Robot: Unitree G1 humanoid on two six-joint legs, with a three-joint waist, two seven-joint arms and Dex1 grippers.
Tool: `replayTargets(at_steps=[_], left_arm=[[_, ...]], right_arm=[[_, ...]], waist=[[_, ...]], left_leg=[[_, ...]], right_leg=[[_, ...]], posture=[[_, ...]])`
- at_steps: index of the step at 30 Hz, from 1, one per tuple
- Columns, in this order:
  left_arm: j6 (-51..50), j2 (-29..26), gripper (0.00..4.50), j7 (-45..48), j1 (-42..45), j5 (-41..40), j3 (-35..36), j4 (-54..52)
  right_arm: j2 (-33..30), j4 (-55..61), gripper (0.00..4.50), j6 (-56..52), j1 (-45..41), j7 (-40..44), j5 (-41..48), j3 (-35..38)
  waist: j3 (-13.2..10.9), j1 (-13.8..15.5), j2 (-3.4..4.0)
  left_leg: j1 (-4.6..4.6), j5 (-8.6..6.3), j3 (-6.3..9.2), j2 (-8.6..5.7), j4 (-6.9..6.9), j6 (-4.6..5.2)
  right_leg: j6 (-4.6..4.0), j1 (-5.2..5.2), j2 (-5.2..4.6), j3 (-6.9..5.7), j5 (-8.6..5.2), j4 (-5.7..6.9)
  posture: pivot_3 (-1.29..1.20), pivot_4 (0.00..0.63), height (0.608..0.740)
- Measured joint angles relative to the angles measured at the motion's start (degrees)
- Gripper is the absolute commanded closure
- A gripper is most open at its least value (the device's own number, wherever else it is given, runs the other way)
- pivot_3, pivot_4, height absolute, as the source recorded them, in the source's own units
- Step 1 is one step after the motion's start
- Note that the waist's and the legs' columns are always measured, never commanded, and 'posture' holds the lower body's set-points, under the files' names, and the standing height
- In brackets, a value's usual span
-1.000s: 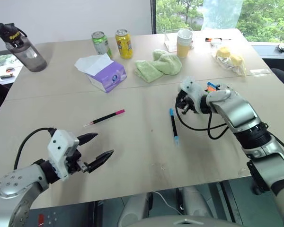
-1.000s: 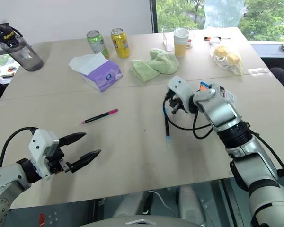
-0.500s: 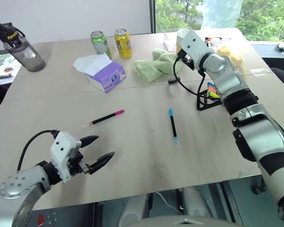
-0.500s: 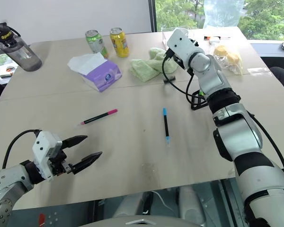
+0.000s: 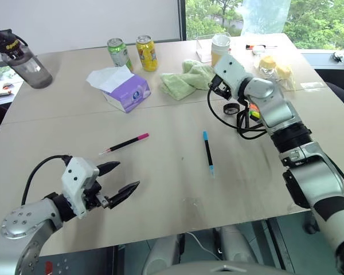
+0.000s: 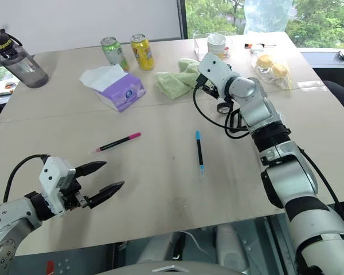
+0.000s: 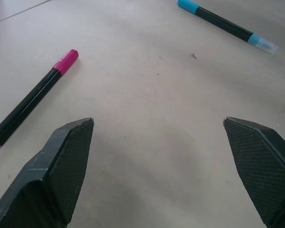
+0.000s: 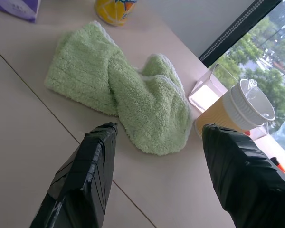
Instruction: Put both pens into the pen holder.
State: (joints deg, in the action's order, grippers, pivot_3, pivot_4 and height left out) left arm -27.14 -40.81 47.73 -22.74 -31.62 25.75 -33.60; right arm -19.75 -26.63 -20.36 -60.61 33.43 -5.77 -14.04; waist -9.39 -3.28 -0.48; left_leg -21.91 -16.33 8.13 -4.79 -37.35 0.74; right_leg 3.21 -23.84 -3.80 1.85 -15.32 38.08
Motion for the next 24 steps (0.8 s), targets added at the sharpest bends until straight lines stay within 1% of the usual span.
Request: replayTargets(at_steps=[1, 3, 5, 7, 8, 11, 16, 17, 18, 23, 24], left_arm=[[0.00, -0.03, 0.00, 0.01, 0.02, 0.00, -0.02, 0.00], [0.07, -0.24, 0.00, 0.07, 0.27, 0.00, -0.50, 0.04], [0.05, -0.25, 0.00, 0.05, -0.25, 0.04, -0.64, 0.41], [0.08, -0.27, 0.00, 0.05, -0.15, 0.06, -0.82, 0.51], [0.09, -0.26, 0.00, 0.04, -0.11, 0.06, -1.01, 0.49], [0.12, -0.24, 0.00, 0.01, -0.52, 0.09, -1.19, 0.55], [0.12, -0.25, 0.00, 0.05, -0.43, 0.09, -1.20, 0.54], [0.12, -0.31, 0.00, 0.17, -0.42, 0.08, -1.21, 0.55], [0.12, -0.38, 0.00, 0.31, -0.31, 0.08, -1.22, 0.56], [0.12, -0.55, 0.00, 0.80, 0.51, 0.09, -1.53, 0.64], [0.12, -0.57, 0.00, 0.80, 0.75, 0.09, -1.58, 0.72]], right_arm=[[-0.08, 0.77, 1.45, -0.56, 0.21, 0.36, 0.31, 0.10], [-3.49, 13.87, 1.45, -11.90, 5.15, 8.58, 5.78, 0.10], [-7.83, 26.97, 1.45, -24.16, 11.66, 16.64, 11.93, -2.30], [-9.92, 31.49, 1.45, -29.06, 14.33, 19.28, 14.19, -4.07], [-12.85, 35.85, 1.45, -32.06, 16.52, 20.63, 15.28, -5.51], [-16.33, 39.97, 1.45, -35.79, 19.73, 21.28, 15.69, -7.30], [-16.74, 39.89, 1.45, -36.49, 20.23, 17.01, 13.06, -8.24], [-17.00, 37.09, 1.45, -34.36, 19.06, 13.99, 9.72, -9.49], [-17.15, 35.80, 1.45, -33.16, 18.61, 12.77, 8.11, -9.95], [-16.34, 30.41, 1.45, -28.06, 16.23, 10.51, 3.98, -11.11], [-15.22, 28.59, 1.45, -27.60, 15.36, 10.06, 3.67, -11.04]], waist=[[0.00, 0.01, 0.00], [0.01, 0.48, -0.01], [0.00, 0.99, -0.01], [0.00, 1.16, 0.01], [0.00, 1.33, 0.01], [0.02, 1.40, -0.03], [0.02, 1.11, -0.03], [0.02, 1.21, -0.03], [0.02, 1.29, -0.03], [0.02, 1.24, -0.03], [0.02, 1.12, -0.03]], left_leg=[[0.00, 0.00, 0.00, 0.00, 0.00, 0.00], [-0.05, -0.01, 0.13, 0.01, -0.01, 0.01], [-0.07, -0.02, 0.14, 0.00, 0.01, 0.03], [-0.07, -0.02, 0.12, -0.01, -0.03, 0.03], [-0.06, -0.02, 0.12, -0.02, -0.05, 0.03], [-0.02, -0.02, 0.12, -0.02, -0.07, 0.03], [0.03, -0.02, 0.07, -0.01, -0.06, 0.02], [0.02, -0.02, 0.05, -0.02, -0.07, 0.02], [0.00, -0.02, 0.05, -0.03, -0.08, 0.02], [0.00, -0.02, 0.05, -0.02, -0.07, 0.02], [0.00, -0.02, 0.05, -0.02, -0.07, 0.02]], right_leg=[[0.00, 0.00, 0.00, 0.00, 0.00, 0.00], [0.00, 0.03, -0.03, 0.04, 0.00, -0.05], [0.00, 0.04, -0.06, 0.06, 0.00, -0.10], [0.00, 0.05, -0.07, 0.06, 0.00, -0.08], [0.00, 0.06, -0.08, 0.06, 0.00, -0.06], [0.00, 0.11, -0.08, 0.05, 0.00, -0.05], [0.00, 0.10, -0.06, 0.10, 0.00, 0.01], [0.00, 0.10, -0.07, 0.10, 0.00, 0.00], [0.00, 0.09, -0.08, 0.09, 0.00, -0.02], [0.00, 0.08, -0.07, 0.09, 0.00, -0.02], [0.00, 0.08, -0.06, 0.09, 0.00, -0.03]], posture=[[0.00, 0.150, 0.740], [0.00, 0.150, 0.740], [0.00, 0.150, 0.740], [0.00, 0.150, 0.740], [0.00, 0.150, 0.740], [0.00, 0.150, 0.740], [0.00, 0.150, 0.740], [0.00, 0.150, 0.740], [0.00, 0.150, 0.740], [0.00, 0.150, 0.740], [0.00, 0.150, 0.740]])
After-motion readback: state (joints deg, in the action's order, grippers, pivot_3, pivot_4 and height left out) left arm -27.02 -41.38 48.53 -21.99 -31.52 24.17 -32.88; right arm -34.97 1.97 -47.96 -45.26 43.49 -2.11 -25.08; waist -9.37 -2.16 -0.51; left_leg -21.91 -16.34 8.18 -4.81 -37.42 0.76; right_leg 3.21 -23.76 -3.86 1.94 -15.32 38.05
